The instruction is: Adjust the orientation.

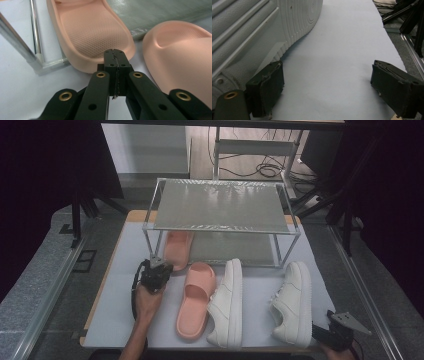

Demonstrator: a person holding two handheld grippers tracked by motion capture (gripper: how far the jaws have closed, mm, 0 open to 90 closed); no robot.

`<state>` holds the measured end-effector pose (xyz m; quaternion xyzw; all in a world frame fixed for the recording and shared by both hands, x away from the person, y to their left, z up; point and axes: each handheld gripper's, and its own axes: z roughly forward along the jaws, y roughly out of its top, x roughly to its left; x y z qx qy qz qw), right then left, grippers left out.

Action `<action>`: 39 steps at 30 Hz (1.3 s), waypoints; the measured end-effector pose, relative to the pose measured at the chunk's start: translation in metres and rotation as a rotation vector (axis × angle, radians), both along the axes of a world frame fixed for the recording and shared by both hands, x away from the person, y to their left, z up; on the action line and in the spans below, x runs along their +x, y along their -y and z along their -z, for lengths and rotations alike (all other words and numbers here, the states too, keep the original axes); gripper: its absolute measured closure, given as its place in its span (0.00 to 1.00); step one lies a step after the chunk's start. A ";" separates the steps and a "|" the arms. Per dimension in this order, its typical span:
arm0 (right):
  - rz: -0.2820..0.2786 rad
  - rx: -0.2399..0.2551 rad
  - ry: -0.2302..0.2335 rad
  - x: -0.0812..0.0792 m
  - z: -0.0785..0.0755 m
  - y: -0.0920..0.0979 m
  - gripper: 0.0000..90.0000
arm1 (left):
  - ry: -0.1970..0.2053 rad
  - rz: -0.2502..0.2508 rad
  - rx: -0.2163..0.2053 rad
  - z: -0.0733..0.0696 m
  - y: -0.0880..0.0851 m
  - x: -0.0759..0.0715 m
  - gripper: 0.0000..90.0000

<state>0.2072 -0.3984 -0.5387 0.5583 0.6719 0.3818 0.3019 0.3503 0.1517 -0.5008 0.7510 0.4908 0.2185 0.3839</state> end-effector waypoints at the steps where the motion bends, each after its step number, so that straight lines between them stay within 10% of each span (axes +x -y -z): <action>1: 0.000 0.001 0.000 0.000 0.000 0.000 0.13 | -0.002 -0.003 -0.001 0.000 0.000 0.002 1.00; 22: -0.001 -0.001 0.000 0.000 0.000 0.000 0.13 | -0.006 -0.047 0.018 0.005 0.004 0.034 1.00; 39: -0.001 -0.001 0.000 0.000 0.000 0.000 0.13 | -0.010 -0.021 -0.009 -0.005 0.002 0.017 1.00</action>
